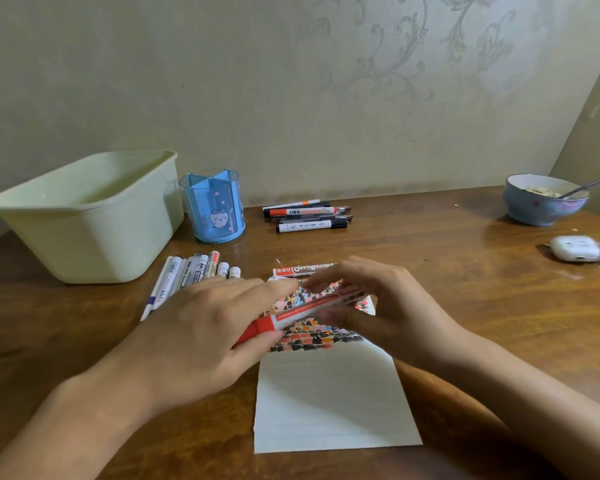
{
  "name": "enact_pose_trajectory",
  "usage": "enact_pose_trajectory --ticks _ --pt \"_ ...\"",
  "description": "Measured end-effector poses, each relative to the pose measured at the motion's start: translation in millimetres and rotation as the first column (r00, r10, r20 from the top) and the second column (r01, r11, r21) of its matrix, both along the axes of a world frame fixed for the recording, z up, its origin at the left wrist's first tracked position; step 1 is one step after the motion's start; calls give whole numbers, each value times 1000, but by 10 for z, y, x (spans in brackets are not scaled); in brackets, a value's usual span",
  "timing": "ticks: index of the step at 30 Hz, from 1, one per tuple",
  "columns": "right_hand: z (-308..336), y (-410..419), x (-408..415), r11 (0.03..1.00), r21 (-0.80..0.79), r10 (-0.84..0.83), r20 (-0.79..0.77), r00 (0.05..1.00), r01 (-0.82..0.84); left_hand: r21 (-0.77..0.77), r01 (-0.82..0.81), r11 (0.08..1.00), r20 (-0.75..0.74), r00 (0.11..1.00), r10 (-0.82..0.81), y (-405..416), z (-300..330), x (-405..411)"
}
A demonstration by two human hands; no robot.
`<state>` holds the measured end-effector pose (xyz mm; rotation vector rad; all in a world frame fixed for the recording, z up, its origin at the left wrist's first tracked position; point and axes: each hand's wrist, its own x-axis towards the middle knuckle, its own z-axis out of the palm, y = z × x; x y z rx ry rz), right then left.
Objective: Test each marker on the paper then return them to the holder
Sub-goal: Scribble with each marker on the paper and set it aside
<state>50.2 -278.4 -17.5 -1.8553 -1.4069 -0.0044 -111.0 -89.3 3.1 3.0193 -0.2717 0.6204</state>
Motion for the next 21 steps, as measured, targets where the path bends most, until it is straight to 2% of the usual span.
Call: enact_pose_trajectory --ticks 3,6,10,15,21 --pt "-20 -14 107 997 29 -73 -29 997 74 -51 -75 996 36 996 77 129 28 -14" --pt "-57 -31 216 981 1 -194 22 981 194 -135 -247 960 130 956 264 278 65 -20" --pt "-114 -15 334 946 -125 -277 172 945 300 -194 -505 841 45 852 522 545 47 -8" --pt "-222 2 477 915 -267 -256 191 948 301 -114 -606 787 -129 794 594 716 -71 8" --pt "-292 26 521 893 -346 -234 191 953 289 -50 -596 802 -280 779 562 765 -92 13"
